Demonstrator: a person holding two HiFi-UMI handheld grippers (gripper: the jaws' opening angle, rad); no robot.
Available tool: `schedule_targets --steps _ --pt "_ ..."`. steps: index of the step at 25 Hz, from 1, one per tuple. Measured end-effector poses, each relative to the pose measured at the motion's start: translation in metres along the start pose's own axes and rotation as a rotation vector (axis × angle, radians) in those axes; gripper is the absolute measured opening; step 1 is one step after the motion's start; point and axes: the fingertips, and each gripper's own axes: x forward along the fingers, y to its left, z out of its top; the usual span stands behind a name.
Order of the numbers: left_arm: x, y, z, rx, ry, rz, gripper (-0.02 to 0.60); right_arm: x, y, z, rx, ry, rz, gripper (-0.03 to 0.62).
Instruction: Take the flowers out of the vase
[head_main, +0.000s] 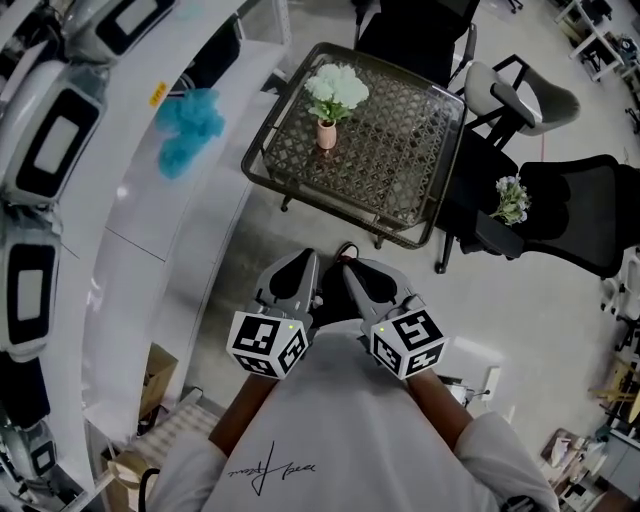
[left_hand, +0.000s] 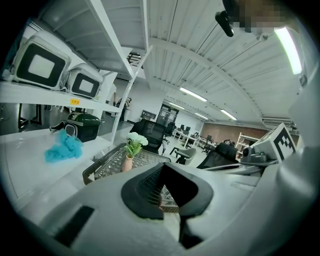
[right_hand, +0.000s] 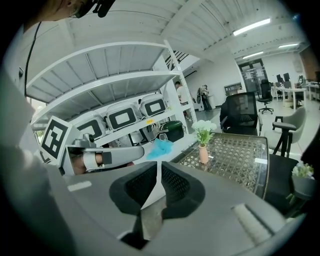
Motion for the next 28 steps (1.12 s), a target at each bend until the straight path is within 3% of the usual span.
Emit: schedule_targets --steps 14,23,28 --pt "0.09 0.036 0.024 0.022 0.085 -0.001 0.0 0.043 -0.079 0.024 0.064 0.04 -0.033 0.043" --pt "0.157 0.055 0.044 0.078 0.121 -0.009 0.0 0.082 -0.118 0.049 0.075 0.055 0.003 0.043" --pt "0.188 0.061 0.049 0.06 0.121 -0.027 0.0 0.099 -0.14 0.067 0.048 0.041 0.028 0.043"
